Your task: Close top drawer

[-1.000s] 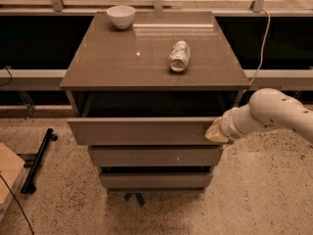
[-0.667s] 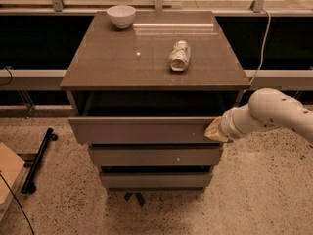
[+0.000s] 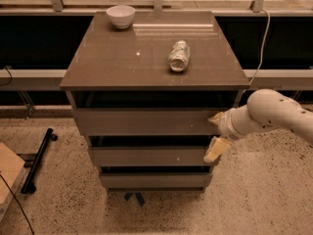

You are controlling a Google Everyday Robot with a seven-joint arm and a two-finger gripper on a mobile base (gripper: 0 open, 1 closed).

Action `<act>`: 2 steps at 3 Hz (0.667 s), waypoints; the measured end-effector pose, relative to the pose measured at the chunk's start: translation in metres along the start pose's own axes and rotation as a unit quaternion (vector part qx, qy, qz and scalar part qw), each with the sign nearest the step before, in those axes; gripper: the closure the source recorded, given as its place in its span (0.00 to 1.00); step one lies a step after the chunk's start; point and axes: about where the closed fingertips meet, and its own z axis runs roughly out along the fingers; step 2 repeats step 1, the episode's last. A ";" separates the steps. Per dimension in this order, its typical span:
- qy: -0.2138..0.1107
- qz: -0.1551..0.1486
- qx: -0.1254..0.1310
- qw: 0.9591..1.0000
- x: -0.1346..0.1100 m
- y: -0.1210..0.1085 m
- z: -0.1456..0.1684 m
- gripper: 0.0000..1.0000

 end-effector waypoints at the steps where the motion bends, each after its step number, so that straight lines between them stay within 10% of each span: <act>1: 0.000 0.000 0.000 1.000 0.000 0.001 -0.001 0.00; 2: 0.000 0.000 0.000 1.000 0.000 0.001 -0.001 0.00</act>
Offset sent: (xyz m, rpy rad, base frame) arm 0.0000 0.0000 0.0000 0.0000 0.0000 0.0000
